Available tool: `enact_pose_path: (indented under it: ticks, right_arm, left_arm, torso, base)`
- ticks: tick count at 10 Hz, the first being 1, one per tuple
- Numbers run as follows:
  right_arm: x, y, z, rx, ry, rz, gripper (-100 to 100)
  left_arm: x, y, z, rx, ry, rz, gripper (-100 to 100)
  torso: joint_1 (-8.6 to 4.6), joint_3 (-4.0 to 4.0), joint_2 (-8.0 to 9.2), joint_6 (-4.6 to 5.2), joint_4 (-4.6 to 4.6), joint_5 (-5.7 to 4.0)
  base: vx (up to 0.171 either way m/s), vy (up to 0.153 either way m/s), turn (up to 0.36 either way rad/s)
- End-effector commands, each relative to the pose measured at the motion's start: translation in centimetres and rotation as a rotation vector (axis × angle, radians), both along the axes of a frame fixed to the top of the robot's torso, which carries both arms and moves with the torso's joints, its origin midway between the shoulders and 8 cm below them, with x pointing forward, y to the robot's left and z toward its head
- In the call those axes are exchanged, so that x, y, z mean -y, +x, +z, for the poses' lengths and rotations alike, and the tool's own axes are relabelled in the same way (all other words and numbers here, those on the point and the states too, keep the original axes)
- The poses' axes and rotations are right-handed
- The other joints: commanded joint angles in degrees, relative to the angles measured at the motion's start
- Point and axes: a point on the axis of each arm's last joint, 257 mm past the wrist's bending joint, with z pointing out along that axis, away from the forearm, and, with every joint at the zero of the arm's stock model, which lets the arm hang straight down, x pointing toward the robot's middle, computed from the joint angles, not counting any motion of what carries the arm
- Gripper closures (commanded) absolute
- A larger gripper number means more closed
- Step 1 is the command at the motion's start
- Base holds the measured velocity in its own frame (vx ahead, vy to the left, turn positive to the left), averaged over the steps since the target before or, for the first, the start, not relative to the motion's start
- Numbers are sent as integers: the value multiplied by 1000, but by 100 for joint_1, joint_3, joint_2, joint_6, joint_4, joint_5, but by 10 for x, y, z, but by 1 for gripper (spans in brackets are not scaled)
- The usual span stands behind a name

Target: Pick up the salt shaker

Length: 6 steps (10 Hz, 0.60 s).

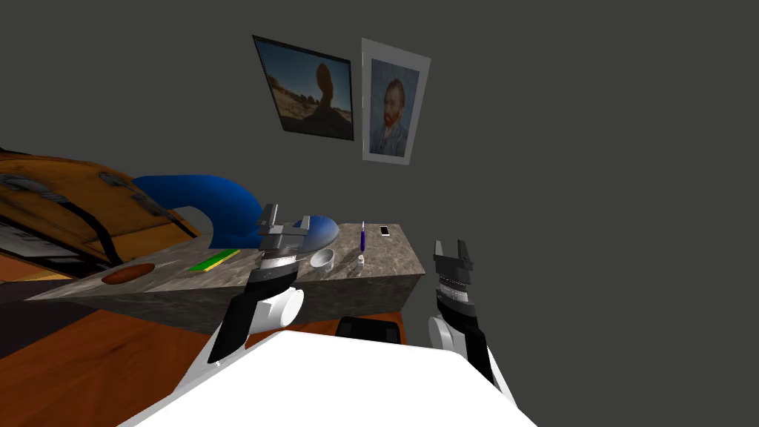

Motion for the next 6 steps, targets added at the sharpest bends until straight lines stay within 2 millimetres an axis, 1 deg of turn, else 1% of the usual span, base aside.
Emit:
enact_pose_path:
  ticks: [1,6]
  right_arm:
    - [0,0,0,0,0,0,0]
    - [0,0,0,0,0,0,0]
  left_arm:
    - [6,5,2,-11,26,-28,-100]
    - [29,33,12,-66,66,-147,-100]
  torso:
    - [0,0,0,0,0,0]
    - [-5,19,33,0,8,-1]
  base:
    - [-54,-4,66]
    - [-86,-13,109]
